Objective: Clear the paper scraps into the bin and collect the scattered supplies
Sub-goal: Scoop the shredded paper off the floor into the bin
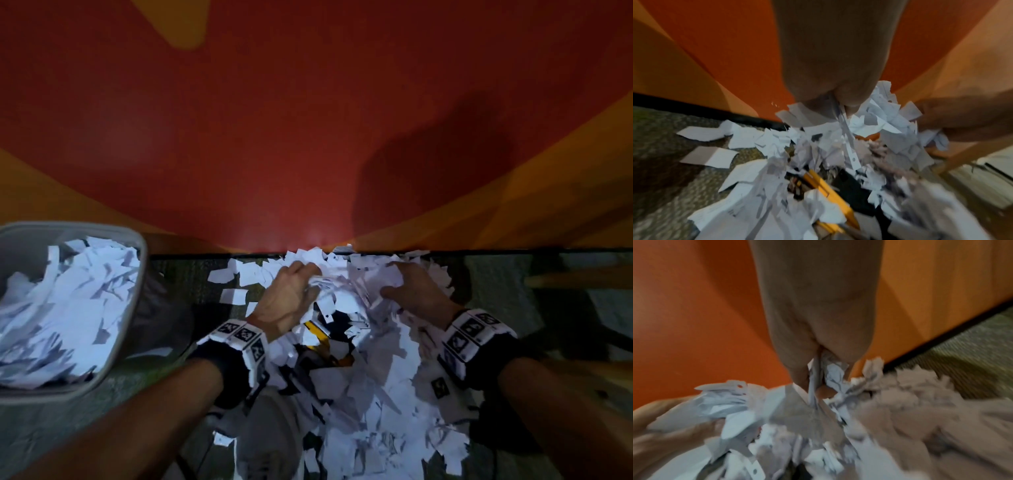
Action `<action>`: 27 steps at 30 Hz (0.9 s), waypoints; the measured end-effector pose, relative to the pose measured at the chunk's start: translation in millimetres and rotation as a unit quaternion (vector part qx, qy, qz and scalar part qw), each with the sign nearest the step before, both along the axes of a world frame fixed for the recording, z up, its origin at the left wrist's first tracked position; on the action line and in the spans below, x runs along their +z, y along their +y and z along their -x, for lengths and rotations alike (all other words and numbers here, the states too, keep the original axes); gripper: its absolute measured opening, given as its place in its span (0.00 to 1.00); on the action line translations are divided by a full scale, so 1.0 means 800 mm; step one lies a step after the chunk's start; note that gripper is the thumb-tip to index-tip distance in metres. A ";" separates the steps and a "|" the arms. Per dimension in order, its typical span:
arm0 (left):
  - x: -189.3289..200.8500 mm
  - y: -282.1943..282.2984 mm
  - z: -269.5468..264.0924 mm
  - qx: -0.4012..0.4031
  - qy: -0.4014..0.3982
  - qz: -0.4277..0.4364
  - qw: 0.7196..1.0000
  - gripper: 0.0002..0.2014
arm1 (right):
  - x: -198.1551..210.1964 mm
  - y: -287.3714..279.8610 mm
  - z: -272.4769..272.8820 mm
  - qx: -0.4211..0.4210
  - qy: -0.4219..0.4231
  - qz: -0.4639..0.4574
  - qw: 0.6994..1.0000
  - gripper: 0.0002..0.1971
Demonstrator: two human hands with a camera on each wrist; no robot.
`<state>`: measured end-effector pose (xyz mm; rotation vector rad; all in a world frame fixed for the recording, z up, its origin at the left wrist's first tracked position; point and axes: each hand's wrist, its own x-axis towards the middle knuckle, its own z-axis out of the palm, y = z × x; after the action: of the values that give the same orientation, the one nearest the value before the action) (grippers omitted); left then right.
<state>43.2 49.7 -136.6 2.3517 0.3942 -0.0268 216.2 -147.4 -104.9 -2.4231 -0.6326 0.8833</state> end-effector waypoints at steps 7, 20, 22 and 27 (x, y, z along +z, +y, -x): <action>0.088 0.032 0.025 0.155 -0.012 0.167 0.974 0.29 | 0.080 0.002 0.003 0.006 -0.025 -0.103 0.994 0.15; 0.225 0.060 0.091 0.215 -0.076 0.238 0.944 0.12 | 0.186 0.087 0.066 0.062 -0.039 -0.144 0.987 0.27; 0.242 0.077 0.103 0.237 -0.076 0.227 0.942 0.11 | 0.206 0.113 0.087 0.082 -0.040 -0.161 0.983 0.23; 0.289 0.133 0.158 0.290 -0.058 0.180 0.938 0.17 | 0.241 0.190 0.146 0.131 -0.018 -0.197 0.971 0.15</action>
<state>-83.1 156.5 94.3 1.7943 0.9248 0.2933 99.3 4.9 87.7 -2.0314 -1.0517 0.7295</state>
